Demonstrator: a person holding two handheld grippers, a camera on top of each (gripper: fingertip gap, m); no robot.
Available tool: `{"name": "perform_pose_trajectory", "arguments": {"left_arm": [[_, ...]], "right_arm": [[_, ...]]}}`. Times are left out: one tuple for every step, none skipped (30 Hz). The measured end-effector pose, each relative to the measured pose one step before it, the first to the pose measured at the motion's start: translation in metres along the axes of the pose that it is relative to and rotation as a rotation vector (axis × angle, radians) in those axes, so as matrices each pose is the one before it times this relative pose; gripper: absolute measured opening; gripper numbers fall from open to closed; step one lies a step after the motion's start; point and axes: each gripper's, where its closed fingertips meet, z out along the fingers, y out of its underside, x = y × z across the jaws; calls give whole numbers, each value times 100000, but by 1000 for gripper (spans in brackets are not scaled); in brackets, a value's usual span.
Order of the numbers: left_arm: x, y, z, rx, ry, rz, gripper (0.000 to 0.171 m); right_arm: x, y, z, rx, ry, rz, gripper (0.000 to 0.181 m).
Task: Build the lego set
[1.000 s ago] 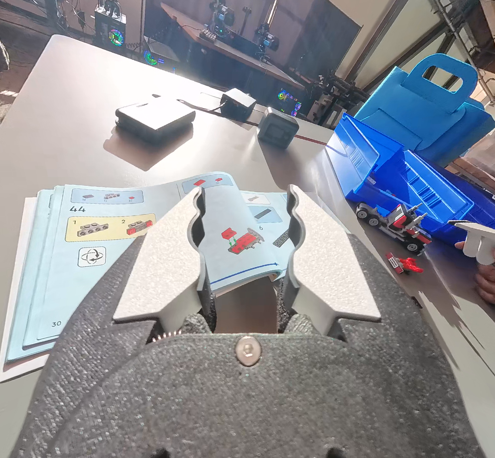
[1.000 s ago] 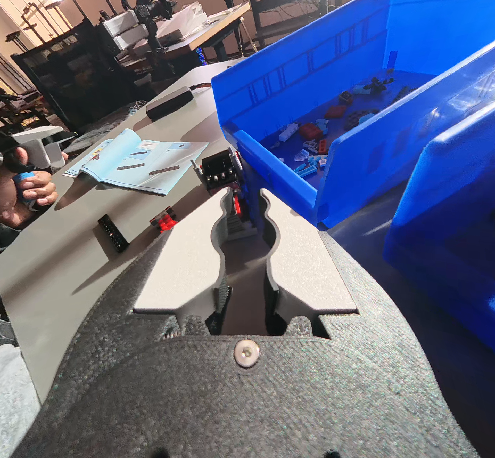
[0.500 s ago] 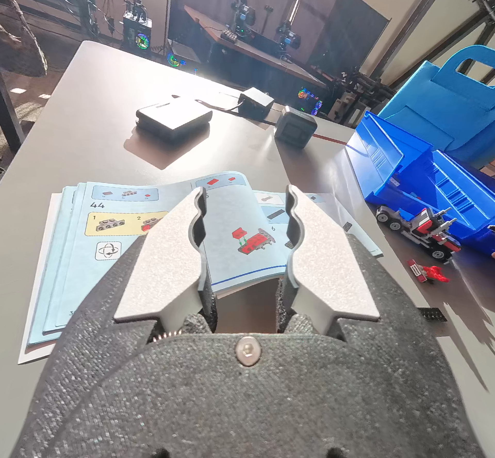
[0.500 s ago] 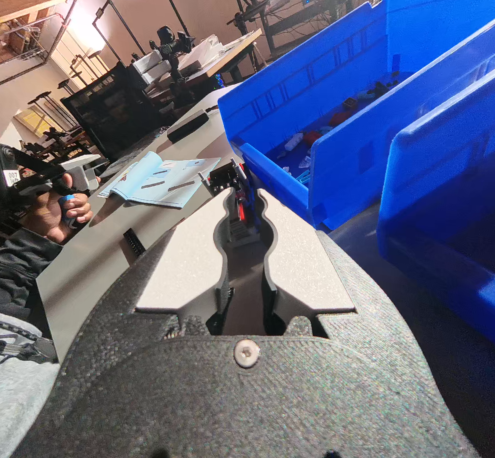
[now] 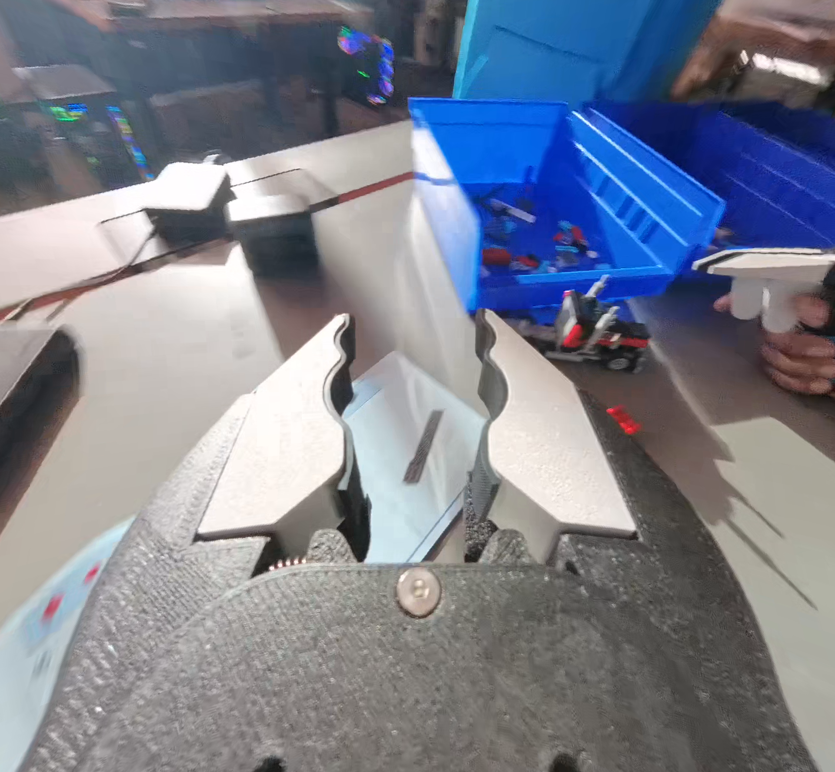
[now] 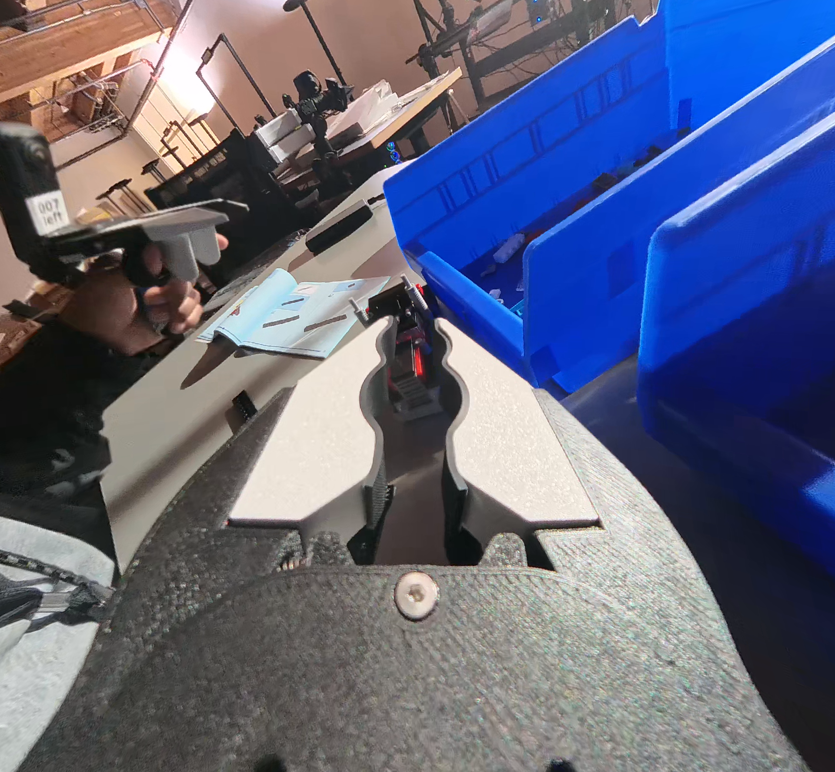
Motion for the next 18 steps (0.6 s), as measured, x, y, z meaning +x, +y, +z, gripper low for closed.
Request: {"name": "perform_pose_trajectory", "arguments": {"left_arm": [[1415, -734, 1283, -3830, 4072, 4001, 56], [1266, -618, 1155, -3476, 3628, 4306, 57], [1145, -510, 1014, -2736, 3228, 4223, 58], [1028, -338, 801, -2128, 2671, 3979, 58], [721, -77, 594, -1791, 1048, 3167, 58], [510, 253, 393, -1596, 374, 1751, 58], [375, 580, 255, -1525, 511, -526, 58], [238, 864, 140, -1545, 675, -2862, 58], [55, 1072, 6, -1375, 442, -4229, 58], [-170, 1184, -122, -1066, -359, -4779, 58], [-340, 1213, -251, -875, -892, -4709, 57], [-457, 1136, -356, -782, -1314, -4308, 57], [-508, 1039, -440, -1097, -1588, -3665, 56], [-526, 836, -503, -1147, -1845, -2697, 55], [-473, 506, -548, -492, -1759, -1774, 54], [-289, 111, -524, 375, -963, -916, 53], [-118, -267, -435, 810, -353, -168, 52], [47, -564, -264, 650, 148, 744, 51]], "right_arm": [[5, -23, -155, 236, 10, -61, 17], [35, 65, -138, -421, -72, 205, 17], [80, 46, -177, -294, 51, 325, 17], [159, -23, -225, 181, 585, 341, 17], [212, -71, -253, 498, 951, 284, 17], [176, -65, -229, 482, 775, 243, 17], [150, -27, -183, 203, 537, 231, 17], [120, -13, -136, -6, 271, 318, 17], [90, -2, -96, -2, 166, 378, 17], [68, -11, -64, 87, 187, 256, 17], [-11, -28, -33, 244, -92, 7, 16], [-4, 5, 14, -99, -8, -94, 17], [-14, 59, 44, -407, -80, 18, 17], [11, 51, 54, -485, -73, 140, 17], [21, 51, 46, -411, -13, 169, 17], [19, 39, 43, -360, 38, 137, 16], [15, 53, 47, -348, 32, 72, 17], [9, 32, 46, -328, 31, 15, 17]]}}
